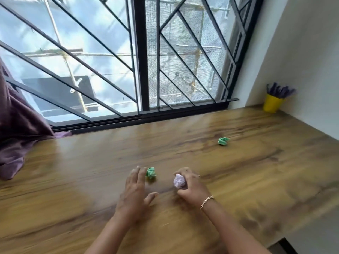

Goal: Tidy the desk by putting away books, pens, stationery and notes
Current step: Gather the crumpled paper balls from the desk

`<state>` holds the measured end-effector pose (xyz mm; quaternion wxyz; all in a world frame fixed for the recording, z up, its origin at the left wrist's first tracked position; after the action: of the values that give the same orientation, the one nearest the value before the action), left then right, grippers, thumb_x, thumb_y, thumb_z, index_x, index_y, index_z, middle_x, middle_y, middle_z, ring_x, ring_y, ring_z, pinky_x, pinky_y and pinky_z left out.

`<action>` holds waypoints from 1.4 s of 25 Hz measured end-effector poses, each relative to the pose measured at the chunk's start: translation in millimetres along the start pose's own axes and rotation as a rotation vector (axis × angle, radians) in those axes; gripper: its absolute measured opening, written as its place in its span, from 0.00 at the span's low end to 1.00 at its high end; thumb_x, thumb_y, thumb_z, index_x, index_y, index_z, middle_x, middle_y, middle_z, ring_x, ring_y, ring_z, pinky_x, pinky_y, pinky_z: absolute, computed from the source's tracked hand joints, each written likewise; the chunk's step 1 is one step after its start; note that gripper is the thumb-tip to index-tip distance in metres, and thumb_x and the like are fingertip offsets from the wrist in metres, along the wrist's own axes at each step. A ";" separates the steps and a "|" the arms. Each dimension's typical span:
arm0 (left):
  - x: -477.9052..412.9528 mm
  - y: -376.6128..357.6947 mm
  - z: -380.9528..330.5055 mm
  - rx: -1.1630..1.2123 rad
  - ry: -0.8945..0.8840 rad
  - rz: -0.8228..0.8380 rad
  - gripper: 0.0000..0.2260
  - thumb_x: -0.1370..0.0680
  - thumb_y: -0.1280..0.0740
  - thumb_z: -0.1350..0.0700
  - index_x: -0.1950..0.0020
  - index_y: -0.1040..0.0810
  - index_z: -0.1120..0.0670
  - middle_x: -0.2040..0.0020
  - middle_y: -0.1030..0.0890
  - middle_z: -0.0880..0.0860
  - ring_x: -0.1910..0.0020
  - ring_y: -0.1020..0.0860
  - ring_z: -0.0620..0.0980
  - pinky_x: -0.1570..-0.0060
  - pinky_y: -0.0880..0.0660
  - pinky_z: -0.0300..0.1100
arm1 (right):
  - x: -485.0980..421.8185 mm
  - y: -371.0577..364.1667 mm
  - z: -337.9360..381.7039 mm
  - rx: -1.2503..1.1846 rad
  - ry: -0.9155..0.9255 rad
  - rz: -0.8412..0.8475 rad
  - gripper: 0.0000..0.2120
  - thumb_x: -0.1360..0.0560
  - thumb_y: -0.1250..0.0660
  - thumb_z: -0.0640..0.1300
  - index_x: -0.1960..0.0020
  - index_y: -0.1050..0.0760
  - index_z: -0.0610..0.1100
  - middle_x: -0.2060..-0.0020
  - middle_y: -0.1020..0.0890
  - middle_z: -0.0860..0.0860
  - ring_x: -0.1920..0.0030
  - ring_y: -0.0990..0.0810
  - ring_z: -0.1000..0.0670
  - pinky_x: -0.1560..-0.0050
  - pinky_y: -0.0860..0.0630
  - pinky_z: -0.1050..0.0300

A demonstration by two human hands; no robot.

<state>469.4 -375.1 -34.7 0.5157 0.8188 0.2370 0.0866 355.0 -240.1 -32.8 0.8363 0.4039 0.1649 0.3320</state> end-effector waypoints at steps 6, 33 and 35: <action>-48.7 -28.9 -10.6 -0.078 0.037 0.007 0.27 0.21 0.40 0.49 0.24 0.43 0.50 0.24 0.45 0.55 0.25 0.45 0.55 0.29 0.42 0.45 | -2.4 22.0 -37.2 -0.017 -0.009 -0.027 0.26 0.42 0.41 0.45 0.44 0.25 0.45 0.44 0.24 0.48 0.45 0.24 0.47 0.45 0.31 0.61; -192.8 -110.4 -188.6 0.084 -0.187 0.251 0.30 0.25 0.36 0.58 0.26 0.44 0.56 0.30 0.33 0.56 0.34 0.30 0.55 0.38 0.33 0.42 | -90.4 158.3 -161.4 0.116 -0.336 -0.170 0.33 0.31 0.34 0.39 0.28 0.39 0.52 0.37 0.25 0.48 0.43 0.23 0.45 0.48 0.28 0.60; -211.9 -122.9 -199.5 0.104 -0.152 0.298 0.32 0.26 0.35 0.58 0.25 0.46 0.57 0.30 0.33 0.58 0.34 0.30 0.55 0.38 0.33 0.42 | -108.5 157.0 -164.8 0.152 -0.317 -0.100 0.35 0.30 0.36 0.39 0.26 0.44 0.53 0.29 0.34 0.49 0.37 0.27 0.45 0.40 0.31 0.59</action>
<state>170.7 -272.3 -31.4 0.4704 0.8747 0.0774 0.0876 120.4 -150.4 -10.8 0.8344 0.5044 0.0757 0.2088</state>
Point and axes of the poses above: each hand's wrist, its own x-axis away from the middle knuckle, its own y-axis out of the back of the hand, z = x × y, the point moved 5 cm from there along -x, towards the middle knuckle
